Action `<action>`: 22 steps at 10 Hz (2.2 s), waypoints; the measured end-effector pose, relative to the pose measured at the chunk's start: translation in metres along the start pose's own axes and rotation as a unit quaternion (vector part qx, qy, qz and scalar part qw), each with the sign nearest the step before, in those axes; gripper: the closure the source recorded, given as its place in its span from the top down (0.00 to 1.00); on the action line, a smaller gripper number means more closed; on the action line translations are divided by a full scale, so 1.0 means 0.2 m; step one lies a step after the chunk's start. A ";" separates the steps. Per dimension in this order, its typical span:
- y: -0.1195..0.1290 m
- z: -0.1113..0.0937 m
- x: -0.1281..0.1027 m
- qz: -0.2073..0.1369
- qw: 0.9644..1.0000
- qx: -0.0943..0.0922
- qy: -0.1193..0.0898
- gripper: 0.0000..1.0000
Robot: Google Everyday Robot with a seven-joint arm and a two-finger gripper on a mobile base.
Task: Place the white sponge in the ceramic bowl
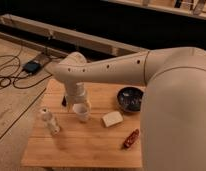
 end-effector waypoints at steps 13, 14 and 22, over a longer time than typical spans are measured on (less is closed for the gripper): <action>-0.25 -0.03 -0.03 0.068 0.997 0.042 -0.023 0.65; -0.33 -0.03 -0.02 0.087 0.995 0.051 -0.027 0.65; -0.83 0.14 0.09 0.214 0.973 0.046 -0.067 0.65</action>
